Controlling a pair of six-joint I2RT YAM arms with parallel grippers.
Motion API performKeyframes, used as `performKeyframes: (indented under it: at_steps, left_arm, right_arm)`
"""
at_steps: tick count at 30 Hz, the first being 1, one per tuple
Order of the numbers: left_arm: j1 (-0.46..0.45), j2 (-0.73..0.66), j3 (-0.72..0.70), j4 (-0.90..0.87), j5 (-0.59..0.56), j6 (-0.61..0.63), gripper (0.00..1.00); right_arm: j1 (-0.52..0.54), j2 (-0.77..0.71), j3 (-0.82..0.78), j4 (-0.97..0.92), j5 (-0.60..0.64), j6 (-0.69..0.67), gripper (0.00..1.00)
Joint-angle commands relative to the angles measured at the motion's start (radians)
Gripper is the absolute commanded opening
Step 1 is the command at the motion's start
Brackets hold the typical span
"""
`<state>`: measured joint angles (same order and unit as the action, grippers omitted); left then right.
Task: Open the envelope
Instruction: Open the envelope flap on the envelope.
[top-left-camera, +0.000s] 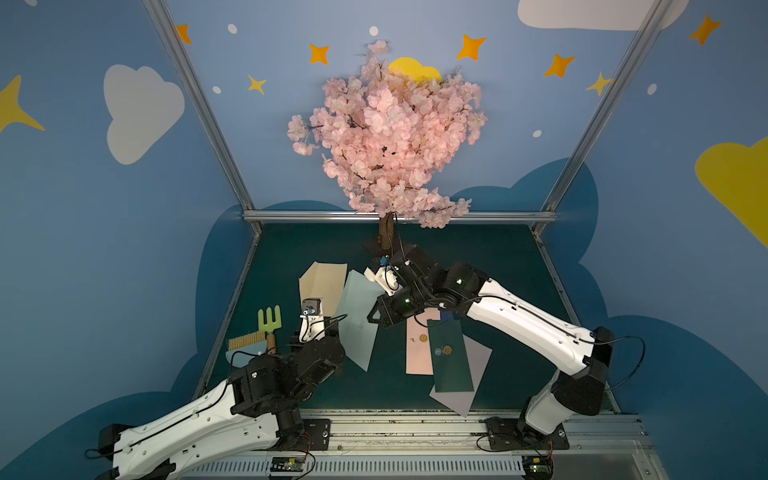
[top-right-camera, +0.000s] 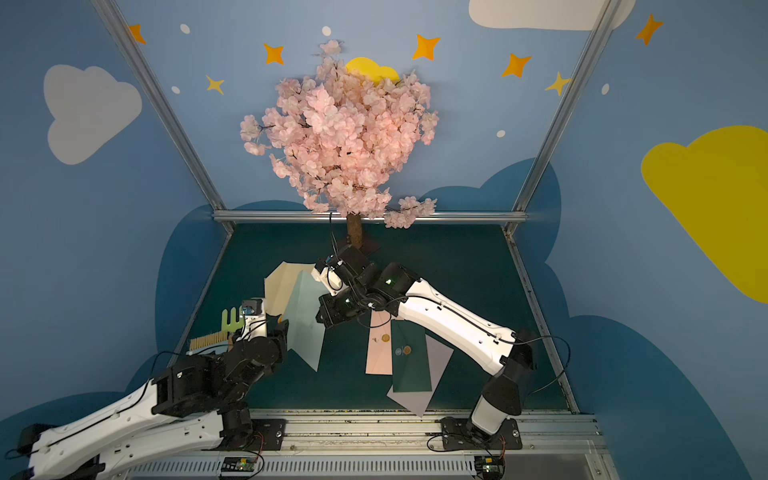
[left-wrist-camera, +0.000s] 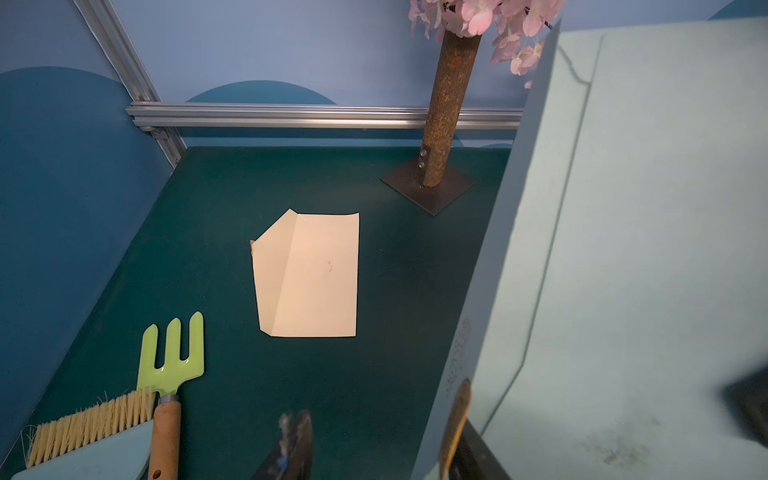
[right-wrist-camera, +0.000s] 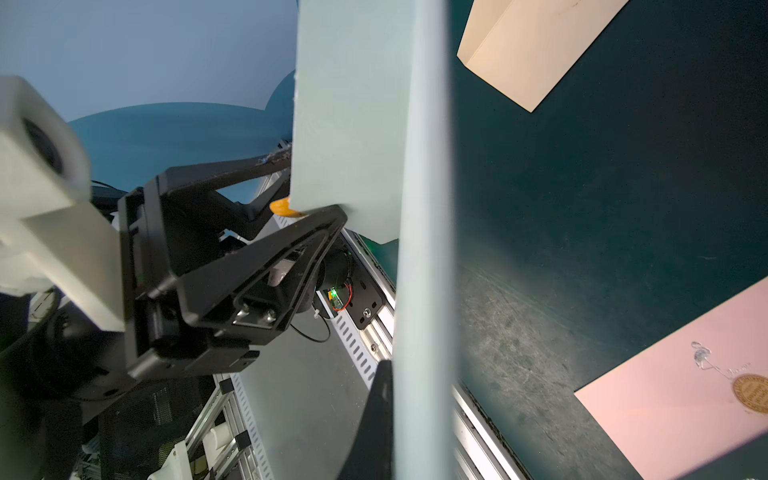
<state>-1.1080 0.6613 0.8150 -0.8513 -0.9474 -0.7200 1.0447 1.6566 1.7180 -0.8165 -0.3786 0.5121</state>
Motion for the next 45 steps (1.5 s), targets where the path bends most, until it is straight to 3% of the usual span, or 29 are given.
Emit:
performKeyframes:
  at_steps: [1,11,16,22,28,38,45]
  left_arm:
    - [0.008,-0.028,-0.012,-0.054,-0.035,-0.027,0.53]
    - [0.056,-0.105,-0.038,-0.084,-0.018,-0.023,0.56]
    - [0.086,-0.132,-0.053,-0.057,0.021,-0.002,0.57]
    - [0.106,-0.197,-0.121,0.187,0.185,0.172,0.61]
    - [0.114,-0.254,-0.148,0.237,0.233,0.202,0.61]
    - [0.114,-0.358,-0.053,-0.026,0.064,0.115,0.58]
    - [0.114,-0.366,-0.047,-0.049,0.029,0.105,0.58]
  right_arm:
    - [0.007,-0.015,0.001,0.002,-0.051,-0.011,0.0]
    - [0.024,-0.09,-0.114,0.213,-0.341,0.025,0.0]
    - [0.032,-0.13,-0.179,0.376,-0.428,0.086,0.0]
    - [0.038,-0.146,-0.272,0.623,-0.494,0.201,0.0]
    - [0.033,-0.13,-0.272,0.583,-0.477,0.177,0.0]
    - [-0.11,-0.137,-0.354,0.375,-0.424,0.051,0.0]
    - [-0.196,0.002,-0.309,0.237,-0.383,-0.097,0.0]
